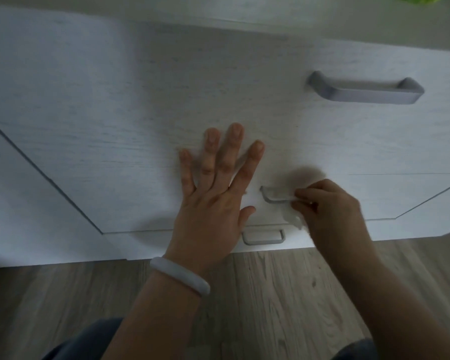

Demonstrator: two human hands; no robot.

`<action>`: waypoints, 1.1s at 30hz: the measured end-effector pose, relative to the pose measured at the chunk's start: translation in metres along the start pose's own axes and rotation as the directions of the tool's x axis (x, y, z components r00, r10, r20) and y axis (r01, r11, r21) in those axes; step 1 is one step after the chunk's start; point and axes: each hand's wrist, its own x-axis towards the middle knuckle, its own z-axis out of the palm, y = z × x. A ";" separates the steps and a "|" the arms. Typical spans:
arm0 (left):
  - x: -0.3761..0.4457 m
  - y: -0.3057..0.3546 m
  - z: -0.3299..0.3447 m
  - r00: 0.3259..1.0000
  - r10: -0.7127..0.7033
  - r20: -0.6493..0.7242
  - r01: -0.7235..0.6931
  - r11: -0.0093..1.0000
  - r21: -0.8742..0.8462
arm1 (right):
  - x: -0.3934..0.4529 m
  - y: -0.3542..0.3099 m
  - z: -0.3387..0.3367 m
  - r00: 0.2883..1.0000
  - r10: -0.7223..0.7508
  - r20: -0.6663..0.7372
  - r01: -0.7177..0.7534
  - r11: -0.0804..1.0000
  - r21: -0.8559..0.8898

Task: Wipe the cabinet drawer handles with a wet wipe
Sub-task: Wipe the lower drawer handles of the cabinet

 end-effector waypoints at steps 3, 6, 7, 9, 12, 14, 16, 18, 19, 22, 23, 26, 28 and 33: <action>0.000 -0.001 0.000 1.000 -0.004 0.006 0.004 1.000 0.001 | 0.001 -0.010 0.007 1.000 -0.011 0.005 0.012 1.000 -0.016; 0.000 -0.001 0.000 1.000 0.001 0.003 -0.001 1.000 -0.006 | -0.001 -0.029 0.025 0.997 -0.075 0.014 0.076 0.995 -0.065; 0.000 -0.001 0.000 1.000 0.001 0.003 -0.001 1.000 -0.007 | -0.002 -0.031 0.027 0.997 -0.078 0.015 0.079 0.996 -0.036; 0.000 0.000 -0.001 1.000 -0.003 0.007 0.003 1.000 0.000 | -0.001 -0.027 0.024 0.997 -0.081 0.014 0.081 0.996 0.023; 0.000 0.000 -0.002 1.000 -0.002 0.013 0.002 1.000 0.003 | 0.003 -0.014 0.007 0.998 -0.058 0.031 0.057 0.998 0.026; 0.000 0.001 -0.003 1.000 0.004 0.021 -0.004 1.000 -0.006 | 0.007 -0.009 -0.005 0.998 0.014 0.054 -0.014 1.000 -0.005; 0.000 0.000 -0.003 1.000 0.005 0.027 -0.004 1.000 -0.014 | 0.010 -0.010 -0.008 0.996 0.069 0.059 -0.069 0.998 -0.003; 0.000 -0.001 -0.003 1.000 0.002 0.031 -0.001 1.000 -0.016 | 0.011 -0.019 -0.002 0.989 0.140 0.046 -0.143 0.986 0.081; -0.001 -0.001 -0.003 1.000 0.001 0.030 -0.001 1.000 -0.013 | 0.011 -0.024 0.002 0.984 0.177 0.026 -0.179 0.975 0.130; -0.001 -0.001 -0.003 1.000 0.005 0.025 -0.005 1.000 -0.006 | 0.011 -0.035 0.014 0.980 0.193 -0.050 -0.184 0.972 0.147; -0.001 -0.001 -0.004 1.000 0.006 0.028 -0.006 1.000 -0.006 | 0.010 -0.037 0.017 0.980 0.191 -0.055 -0.181 0.973 0.144; -0.001 -0.002 -0.004 0.999 0.010 0.037 -0.010 1.000 -0.015 | 0.007 -0.042 0.015 0.980 0.195 -0.034 -0.185 0.965 0.185; -0.001 -0.003 -0.004 0.999 0.018 0.041 -0.017 1.000 -0.010 | 0.008 -0.045 0.007 0.973 0.229 0.012 -0.223 0.932 0.284; -0.001 -0.002 -0.006 0.999 0.019 0.048 -0.018 1.000 -0.025 | 0.002 -0.037 0.009 0.982 0.190 -0.004 -0.183 0.950 0.253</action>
